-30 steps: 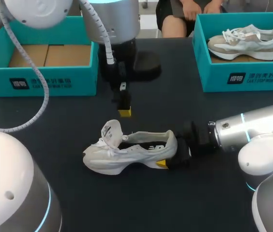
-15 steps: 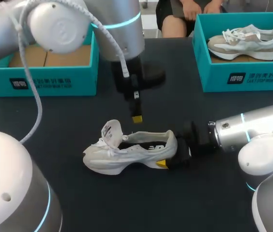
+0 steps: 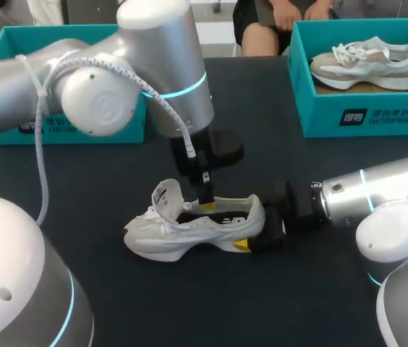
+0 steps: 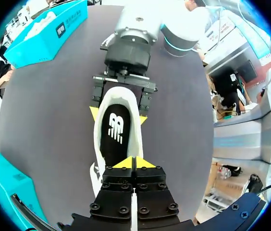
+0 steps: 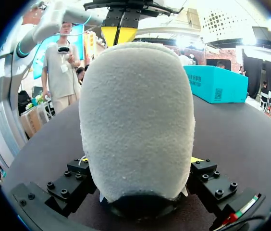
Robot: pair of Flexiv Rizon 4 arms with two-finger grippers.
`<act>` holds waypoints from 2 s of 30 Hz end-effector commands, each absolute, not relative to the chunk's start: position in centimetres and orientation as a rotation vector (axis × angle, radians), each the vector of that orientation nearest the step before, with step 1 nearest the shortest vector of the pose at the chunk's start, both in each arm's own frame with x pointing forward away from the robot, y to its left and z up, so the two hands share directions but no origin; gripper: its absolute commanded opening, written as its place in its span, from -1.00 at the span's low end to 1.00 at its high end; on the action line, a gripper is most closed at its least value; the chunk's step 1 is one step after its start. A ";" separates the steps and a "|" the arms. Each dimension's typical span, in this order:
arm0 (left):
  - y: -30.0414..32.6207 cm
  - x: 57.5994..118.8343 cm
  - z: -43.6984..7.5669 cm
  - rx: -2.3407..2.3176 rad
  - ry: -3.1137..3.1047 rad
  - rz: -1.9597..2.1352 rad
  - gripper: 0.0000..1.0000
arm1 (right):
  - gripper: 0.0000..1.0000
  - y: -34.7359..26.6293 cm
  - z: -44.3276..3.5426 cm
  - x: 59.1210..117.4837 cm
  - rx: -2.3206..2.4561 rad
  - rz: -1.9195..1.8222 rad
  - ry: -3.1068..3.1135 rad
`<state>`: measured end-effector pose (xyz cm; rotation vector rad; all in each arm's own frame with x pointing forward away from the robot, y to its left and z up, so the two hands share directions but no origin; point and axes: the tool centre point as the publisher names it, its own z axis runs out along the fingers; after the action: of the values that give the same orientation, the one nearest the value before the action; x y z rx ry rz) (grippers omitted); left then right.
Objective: Take the shoe out of the shoebox, open the shoe tongue, remove and reinsert the insole, then place the shoe into the shoebox
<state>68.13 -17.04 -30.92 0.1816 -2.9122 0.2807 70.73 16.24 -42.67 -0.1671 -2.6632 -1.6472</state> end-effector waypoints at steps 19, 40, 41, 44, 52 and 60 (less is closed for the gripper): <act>-18.4 68.3 -34.0 0.110 -2.970 0.345 -1.00 | -1.00 16.4 -43.2 70.9 -0.169 -1.643 -2.667; -18.3 68.2 -38.2 -0.054 -2.957 0.225 -1.00 | -1.00 16.4 -43.2 70.9 -0.169 -1.643 -2.667; -18.2 68.2 -38.4 -0.073 -2.941 0.217 -1.00 | -1.00 16.4 -43.2 70.9 -0.169 -1.643 -2.667; -18.0 67.8 -38.8 -0.083 -2.942 0.207 -1.00 | -1.00 16.4 -43.2 70.9 -0.169 -1.643 -2.667; -17.7 67.5 -39.4 -0.098 -2.930 0.205 -1.00 | -1.00 16.4 -43.2 70.9 -0.169 -1.643 -2.667; -17.5 67.5 -39.8 -0.117 -2.936 0.212 -0.25 | -1.00 16.4 -43.2 70.9 -0.169 -1.643 -2.667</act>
<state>67.70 -17.60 -39.43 -0.1168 -2.9350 0.2066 70.72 16.24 -42.67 -0.1664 -2.6633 -1.6471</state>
